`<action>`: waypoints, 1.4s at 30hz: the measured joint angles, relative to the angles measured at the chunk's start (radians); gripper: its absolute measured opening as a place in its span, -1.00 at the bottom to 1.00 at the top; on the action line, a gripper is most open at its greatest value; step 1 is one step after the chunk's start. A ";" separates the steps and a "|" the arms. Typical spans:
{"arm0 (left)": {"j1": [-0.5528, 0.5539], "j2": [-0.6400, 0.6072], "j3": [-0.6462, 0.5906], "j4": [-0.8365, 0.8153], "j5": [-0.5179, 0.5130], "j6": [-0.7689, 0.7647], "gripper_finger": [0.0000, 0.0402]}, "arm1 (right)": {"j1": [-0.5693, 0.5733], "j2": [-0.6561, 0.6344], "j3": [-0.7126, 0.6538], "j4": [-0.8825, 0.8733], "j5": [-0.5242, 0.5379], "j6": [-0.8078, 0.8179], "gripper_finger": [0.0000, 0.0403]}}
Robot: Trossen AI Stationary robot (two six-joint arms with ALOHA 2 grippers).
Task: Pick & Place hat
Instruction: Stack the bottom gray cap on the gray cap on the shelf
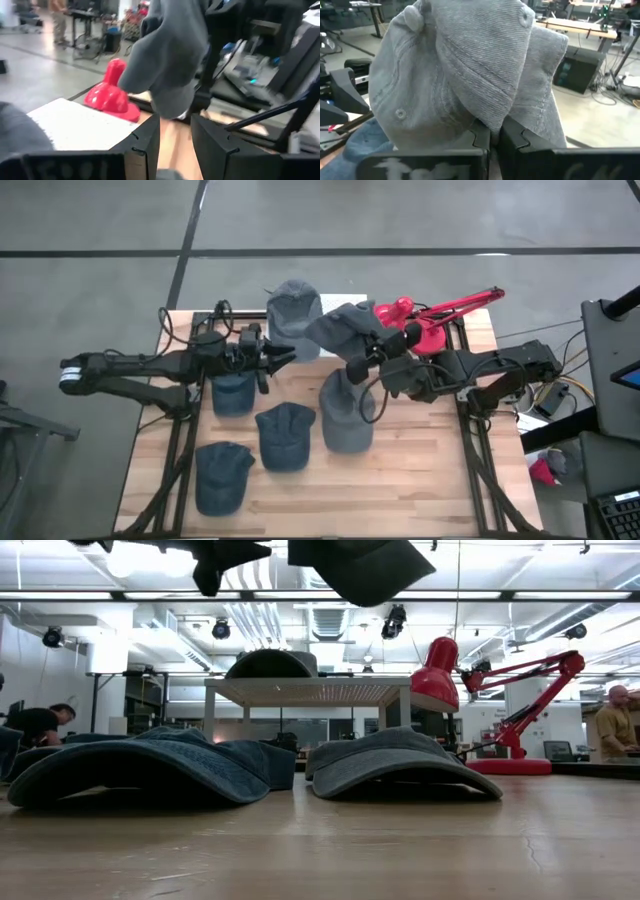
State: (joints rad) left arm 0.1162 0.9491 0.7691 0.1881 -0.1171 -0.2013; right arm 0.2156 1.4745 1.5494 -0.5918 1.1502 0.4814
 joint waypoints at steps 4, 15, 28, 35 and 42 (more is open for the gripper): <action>-0.010 0.009 0.090 -0.162 -0.068 0.015 -0.44 | -0.017 -0.004 0.000 0.057 -0.040 -0.046 -0.96; -0.017 0.050 0.145 -0.251 -0.139 -0.014 -0.44 | -0.080 0.003 0.000 0.114 -0.171 -0.049 -0.96; -0.017 0.050 0.143 -0.249 -0.111 -0.075 -0.24 | -0.109 0.003 -0.004 0.204 -0.257 -0.101 -0.96; -0.017 0.050 0.143 -0.234 -0.111 -0.088 0.13 | -0.113 0.003 -0.009 0.282 -0.272 -0.162 -0.96; -0.017 0.050 0.143 -0.146 -0.086 -0.081 0.25 | -0.126 0.003 -0.012 0.297 -0.328 -0.162 -0.96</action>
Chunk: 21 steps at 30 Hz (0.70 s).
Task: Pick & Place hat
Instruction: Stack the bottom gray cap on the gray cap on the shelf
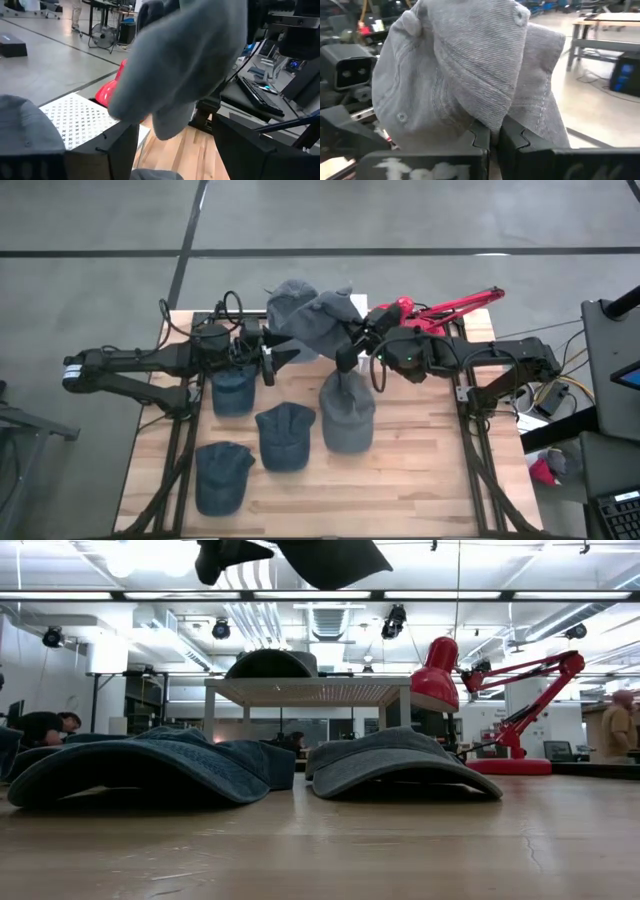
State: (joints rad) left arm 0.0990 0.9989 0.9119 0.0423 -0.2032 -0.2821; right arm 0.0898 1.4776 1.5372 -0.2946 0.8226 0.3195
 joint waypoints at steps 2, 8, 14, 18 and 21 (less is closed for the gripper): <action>0.000 0.000 0.000 0.000 0.001 0.000 0.25 | -0.003 0.000 0.000 0.007 -0.018 0.001 -0.96; 0.000 0.000 0.000 0.000 -0.001 0.000 0.25 | -0.004 0.000 0.000 0.046 -0.080 0.002 -0.96; 0.002 0.000 0.000 0.014 -0.020 -0.001 0.25 | -0.003 0.000 -0.002 0.047 -0.098 0.002 -0.96; 0.002 0.000 -0.001 0.045 -0.066 0.001 0.25 | -0.004 0.000 -0.002 0.047 -0.107 0.002 -0.96; 0.002 0.001 -0.001 0.105 -0.076 0.027 0.25 | -0.004 0.009 -0.002 0.058 -0.139 0.002 -0.96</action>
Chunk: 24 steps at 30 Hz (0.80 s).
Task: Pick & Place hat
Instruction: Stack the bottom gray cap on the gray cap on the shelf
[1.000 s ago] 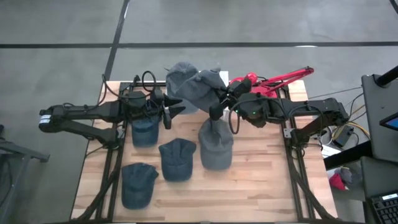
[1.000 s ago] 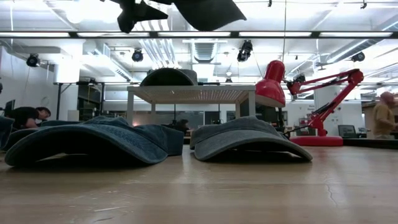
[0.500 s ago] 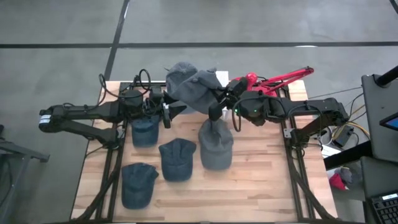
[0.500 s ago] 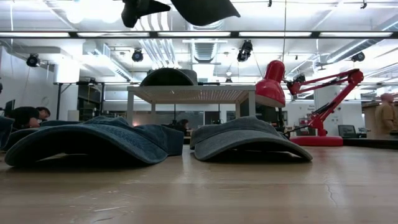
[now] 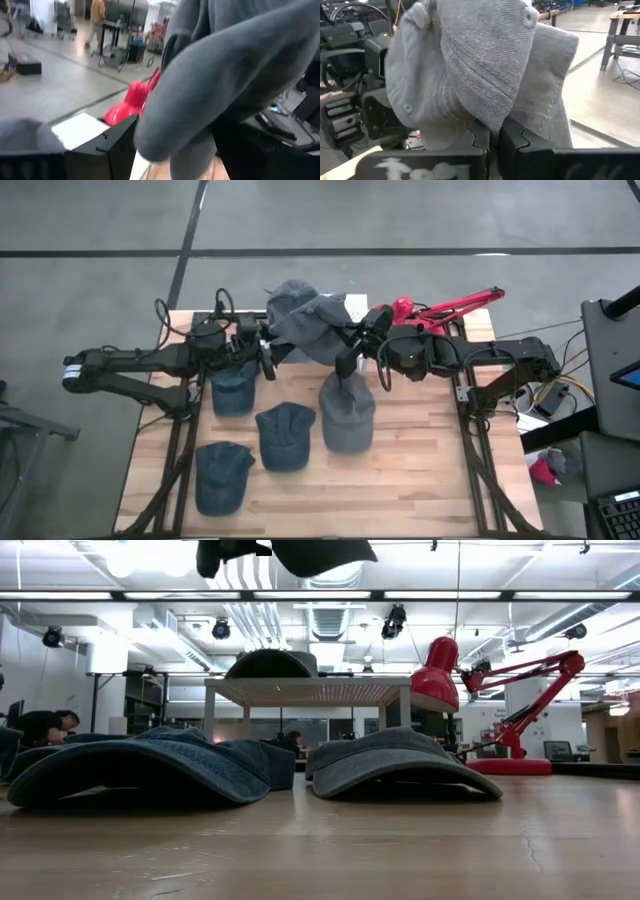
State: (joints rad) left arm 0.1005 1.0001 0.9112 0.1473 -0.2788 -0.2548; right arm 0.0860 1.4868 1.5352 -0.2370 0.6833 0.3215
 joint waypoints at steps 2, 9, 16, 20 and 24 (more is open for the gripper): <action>0.000 0.006 0.000 0.039 0.000 0.018 0.25 | 0.000 0.004 -0.001 0.002 -0.004 0.000 -0.96; 0.000 0.050 0.000 0.046 0.008 0.019 0.25 | 0.000 0.044 -0.002 0.050 -0.004 -0.005 -0.96; -0.001 0.082 0.010 0.054 0.034 0.039 0.24 | 0.000 0.068 0.011 0.060 -0.034 -0.031 -0.96; 0.000 0.080 0.011 0.056 0.034 0.050 0.14 | 0.000 0.067 0.013 0.060 -0.037 -0.037 -0.96; 0.000 0.079 0.011 0.068 0.063 0.060 -0.09 | -0.002 0.066 0.013 0.059 -0.038 -0.037 -0.96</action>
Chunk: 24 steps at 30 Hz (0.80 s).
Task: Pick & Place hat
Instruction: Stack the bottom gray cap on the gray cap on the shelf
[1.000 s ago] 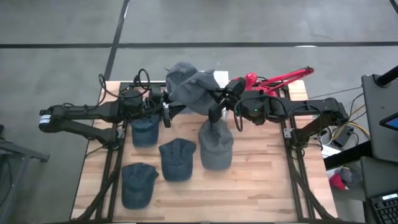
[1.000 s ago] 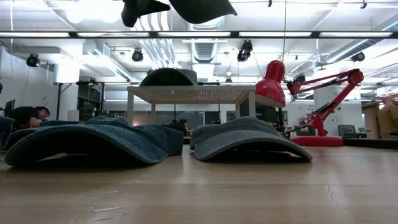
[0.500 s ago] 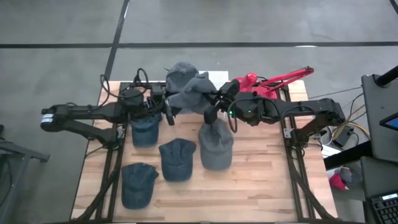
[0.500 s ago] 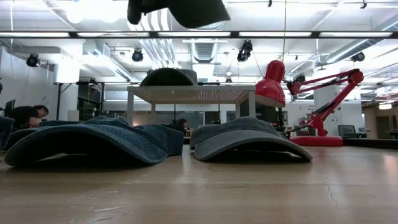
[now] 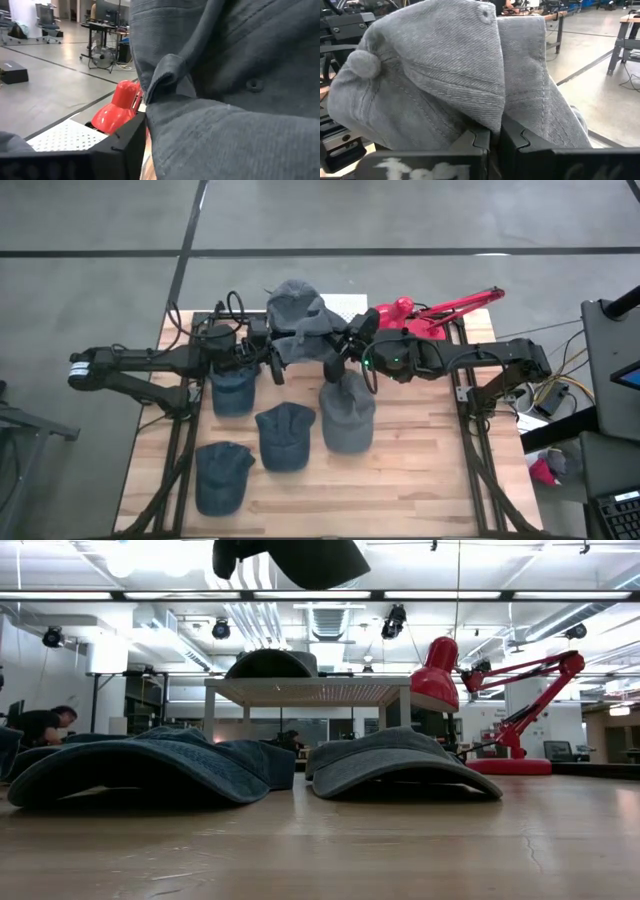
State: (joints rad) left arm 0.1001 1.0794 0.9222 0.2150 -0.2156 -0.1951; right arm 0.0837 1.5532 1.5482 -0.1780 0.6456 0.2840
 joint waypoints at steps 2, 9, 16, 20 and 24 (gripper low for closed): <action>0.000 0.000 0.000 0.000 0.015 0.000 -0.25 | -0.002 0.000 0.000 0.000 -0.002 0.000 -0.96; 0.000 -0.001 0.000 -0.002 0.023 -0.013 -0.90 | -0.002 0.000 0.000 -0.002 -0.002 -0.010 -0.96; 0.000 -0.011 0.000 -0.011 0.066 -0.073 -0.98 | -0.002 -0.003 0.000 -0.020 0.000 -0.074 -0.96; 0.002 -0.035 0.001 -0.059 0.064 -0.125 -0.99 | -0.003 -0.024 0.000 -0.092 -0.001 -0.083 -0.89; 0.004 -0.059 0.002 -0.092 0.050 -0.183 -0.99 | -0.003 -0.054 0.000 -0.176 -0.003 -0.082 -0.74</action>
State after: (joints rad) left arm 0.1040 1.0203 0.9240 0.1234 -0.1659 -0.3786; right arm 0.0803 1.4996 1.5482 -0.3539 0.6426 0.2019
